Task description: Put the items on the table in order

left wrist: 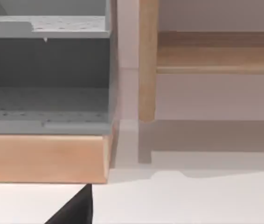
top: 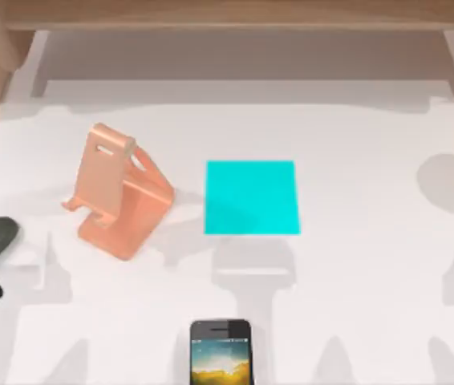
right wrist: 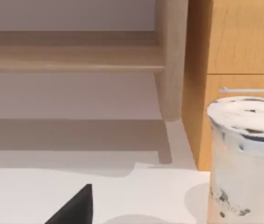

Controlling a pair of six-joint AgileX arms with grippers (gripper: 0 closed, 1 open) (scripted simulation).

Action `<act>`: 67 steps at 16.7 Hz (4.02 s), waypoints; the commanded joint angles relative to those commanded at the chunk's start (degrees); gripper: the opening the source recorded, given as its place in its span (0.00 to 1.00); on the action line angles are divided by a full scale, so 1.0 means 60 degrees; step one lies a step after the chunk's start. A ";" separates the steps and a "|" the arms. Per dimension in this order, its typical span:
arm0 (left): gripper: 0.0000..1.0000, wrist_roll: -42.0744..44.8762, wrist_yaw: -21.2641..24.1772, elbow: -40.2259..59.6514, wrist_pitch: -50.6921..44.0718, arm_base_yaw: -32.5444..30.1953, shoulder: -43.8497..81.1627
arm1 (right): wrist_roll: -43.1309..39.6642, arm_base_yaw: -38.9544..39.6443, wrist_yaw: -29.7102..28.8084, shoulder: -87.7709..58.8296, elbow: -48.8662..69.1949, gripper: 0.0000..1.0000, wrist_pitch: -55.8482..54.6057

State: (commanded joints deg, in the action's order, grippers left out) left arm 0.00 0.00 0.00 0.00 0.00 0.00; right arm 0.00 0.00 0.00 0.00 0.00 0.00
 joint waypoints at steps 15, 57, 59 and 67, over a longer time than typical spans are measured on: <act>1.00 0.3114 -0.0002 0.6531 -0.5226 0.0251 0.8620 | 0.0000 0.0000 0.0000 0.0000 0.0000 1.00 0.0000; 0.40 0.6280 0.0026 1.1264 -0.7334 0.0541 1.8973 | 0.0000 0.0000 0.0000 0.0000 0.0000 1.00 0.0000; 0.25 0.6280 0.0026 1.1264 -0.7334 0.0541 1.8973 | 0.0000 0.0000 0.0000 0.0000 0.0000 1.00 0.0000; 0.00 0.6280 0.0026 1.1264 -0.7334 0.0541 1.8973 | 0.0000 0.0000 0.0000 0.0000 0.0000 1.00 0.0000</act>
State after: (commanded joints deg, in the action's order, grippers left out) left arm 37.68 0.16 67.58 -44.00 3.25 113.84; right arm 0.00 0.00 0.00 0.00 0.00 0.00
